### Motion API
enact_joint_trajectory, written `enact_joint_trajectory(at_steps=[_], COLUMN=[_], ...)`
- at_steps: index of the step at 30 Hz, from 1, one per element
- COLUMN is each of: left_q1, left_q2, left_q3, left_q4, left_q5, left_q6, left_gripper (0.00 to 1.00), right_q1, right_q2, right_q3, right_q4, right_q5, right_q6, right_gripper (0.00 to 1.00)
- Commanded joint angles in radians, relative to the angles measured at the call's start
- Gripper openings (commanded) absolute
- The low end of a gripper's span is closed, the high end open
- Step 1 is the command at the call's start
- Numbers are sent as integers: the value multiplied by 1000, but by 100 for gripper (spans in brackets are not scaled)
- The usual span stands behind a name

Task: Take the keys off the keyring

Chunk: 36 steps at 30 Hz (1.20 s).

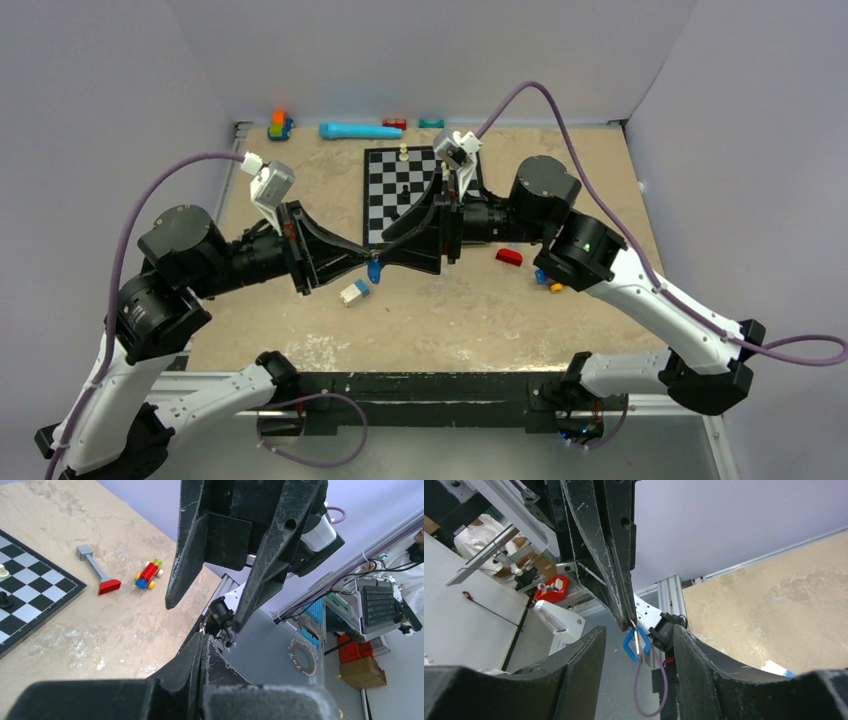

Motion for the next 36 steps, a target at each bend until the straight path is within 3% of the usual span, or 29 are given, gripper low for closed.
enact_joint_trajectory(at_steps=[1, 8, 17, 30, 36], left_q1=[-3, -4, -4, -5, -5], left_q2=[-25, -41, -45, -45, -45], left_q3=[-10, -31, -30, -36, -30], left_q4=[80, 146, 159, 163, 148], left_q5=[2, -2, -8, -17, -27], left_q6=[-28, -55, -59, -55, -44], left_gripper=[0, 0, 0, 0, 0], right_q1=[2, 1, 1, 3, 3], right_q2=[-88, -132, -103, -66, -78], right_q3=[-50, -158, -146, -128, -132], right_q4=[118, 252, 264, 296, 311], right_q5=[43, 46, 55, 32, 9], right_q6=[51, 113, 127, 140, 138], right_gripper=[53, 45, 51, 33, 35])
